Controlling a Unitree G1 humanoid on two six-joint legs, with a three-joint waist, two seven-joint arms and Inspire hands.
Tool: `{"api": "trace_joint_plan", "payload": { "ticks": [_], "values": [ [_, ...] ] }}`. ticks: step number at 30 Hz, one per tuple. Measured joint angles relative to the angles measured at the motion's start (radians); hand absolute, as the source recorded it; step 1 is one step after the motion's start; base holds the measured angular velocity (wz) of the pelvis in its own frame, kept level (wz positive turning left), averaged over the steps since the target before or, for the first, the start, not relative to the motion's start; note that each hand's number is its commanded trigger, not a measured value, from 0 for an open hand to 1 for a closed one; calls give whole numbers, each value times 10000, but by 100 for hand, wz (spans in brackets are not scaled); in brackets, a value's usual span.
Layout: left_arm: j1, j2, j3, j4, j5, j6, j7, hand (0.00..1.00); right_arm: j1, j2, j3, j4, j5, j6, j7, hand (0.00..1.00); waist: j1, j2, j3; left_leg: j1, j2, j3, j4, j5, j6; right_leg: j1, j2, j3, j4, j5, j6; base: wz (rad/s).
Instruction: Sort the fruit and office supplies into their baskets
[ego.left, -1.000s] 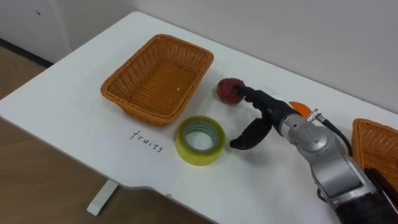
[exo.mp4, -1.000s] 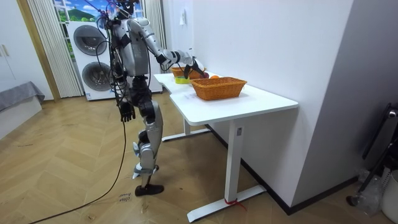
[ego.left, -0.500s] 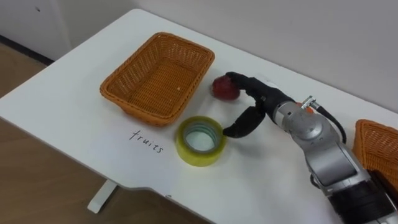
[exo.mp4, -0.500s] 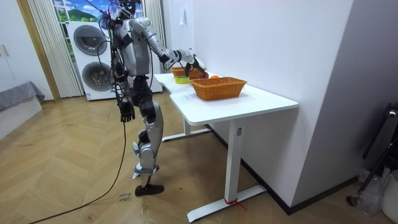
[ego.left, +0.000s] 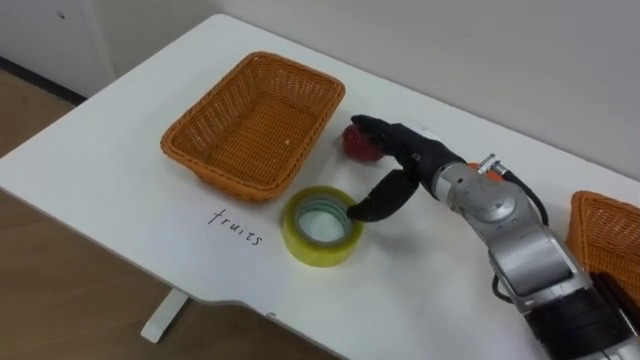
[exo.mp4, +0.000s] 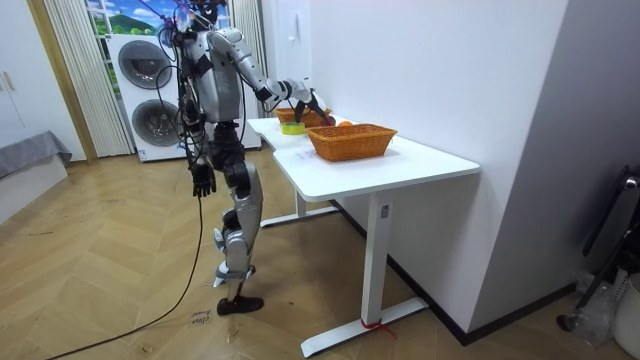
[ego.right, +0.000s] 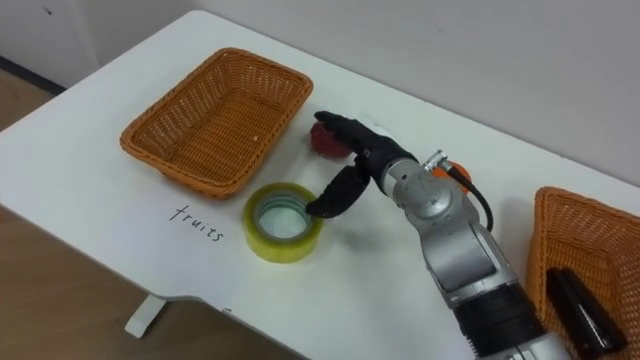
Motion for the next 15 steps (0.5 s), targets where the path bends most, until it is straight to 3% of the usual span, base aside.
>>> {"api": "trace_joint_plan", "payload": {
  "ticks": [15],
  "values": [
    [-41, -7, -5, 56, -253, 4, 10, 0, 0, 81, 173, -65, 23, 0, -18, 0, 38, 29, -16, 16, 2, -87, 0, 7, 6, 27, -12, -16, -2, 0, 0, 0]
  ]
}}
